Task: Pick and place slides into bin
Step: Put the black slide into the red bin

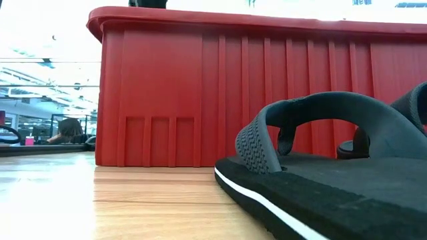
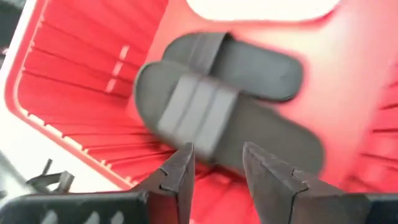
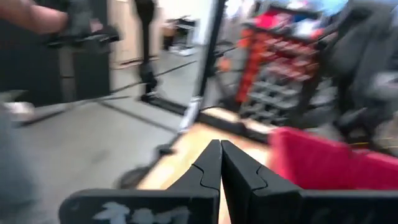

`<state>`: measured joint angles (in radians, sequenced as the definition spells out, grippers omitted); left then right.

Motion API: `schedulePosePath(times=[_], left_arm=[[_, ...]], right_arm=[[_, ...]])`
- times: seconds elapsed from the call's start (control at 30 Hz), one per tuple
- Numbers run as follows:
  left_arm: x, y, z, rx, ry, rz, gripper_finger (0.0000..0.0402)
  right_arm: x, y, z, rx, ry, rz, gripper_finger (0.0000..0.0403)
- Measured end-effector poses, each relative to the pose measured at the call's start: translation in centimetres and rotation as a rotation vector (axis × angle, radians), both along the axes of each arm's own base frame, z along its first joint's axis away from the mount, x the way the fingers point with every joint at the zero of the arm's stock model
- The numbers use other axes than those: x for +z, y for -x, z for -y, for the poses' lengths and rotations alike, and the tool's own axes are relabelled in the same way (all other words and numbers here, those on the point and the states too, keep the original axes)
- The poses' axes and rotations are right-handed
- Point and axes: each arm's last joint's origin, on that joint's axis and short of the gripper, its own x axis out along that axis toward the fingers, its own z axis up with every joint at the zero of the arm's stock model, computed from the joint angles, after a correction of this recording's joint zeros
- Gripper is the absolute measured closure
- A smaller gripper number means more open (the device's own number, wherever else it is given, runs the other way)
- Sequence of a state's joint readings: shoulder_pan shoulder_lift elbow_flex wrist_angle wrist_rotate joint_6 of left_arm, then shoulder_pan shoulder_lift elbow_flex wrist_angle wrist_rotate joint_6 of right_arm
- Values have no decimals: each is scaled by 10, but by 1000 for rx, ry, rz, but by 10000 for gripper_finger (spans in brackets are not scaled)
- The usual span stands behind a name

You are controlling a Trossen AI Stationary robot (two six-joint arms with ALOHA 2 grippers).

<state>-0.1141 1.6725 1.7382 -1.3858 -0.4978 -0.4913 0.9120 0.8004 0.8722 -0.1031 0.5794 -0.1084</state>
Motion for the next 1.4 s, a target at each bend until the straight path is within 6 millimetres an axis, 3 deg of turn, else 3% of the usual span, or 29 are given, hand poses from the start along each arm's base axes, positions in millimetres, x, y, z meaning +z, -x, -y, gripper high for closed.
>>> schedulePosePath(times=[0.17, 0.33, 0.7, 0.9, 1.4], left_arm=[[25, 16, 31, -49, 43, 139, 268], [37, 28, 58, -94, 99, 254, 268], [43, 30, 108, -239, 177, 396, 268], [47, 33, 123, -271, 184, 462, 268], [46, 47, 146, -360, 174, 444, 268]], right_arm=[[-9, -1, -11, 152, -83, -120, 403], [-28, -2, -24, 173, -114, -304, 403], [-62, -14, -55, 228, -105, -538, 403], [-73, -20, -64, 207, -93, -576, 403], [-120, -42, -93, 100, -9, -665, 403]])
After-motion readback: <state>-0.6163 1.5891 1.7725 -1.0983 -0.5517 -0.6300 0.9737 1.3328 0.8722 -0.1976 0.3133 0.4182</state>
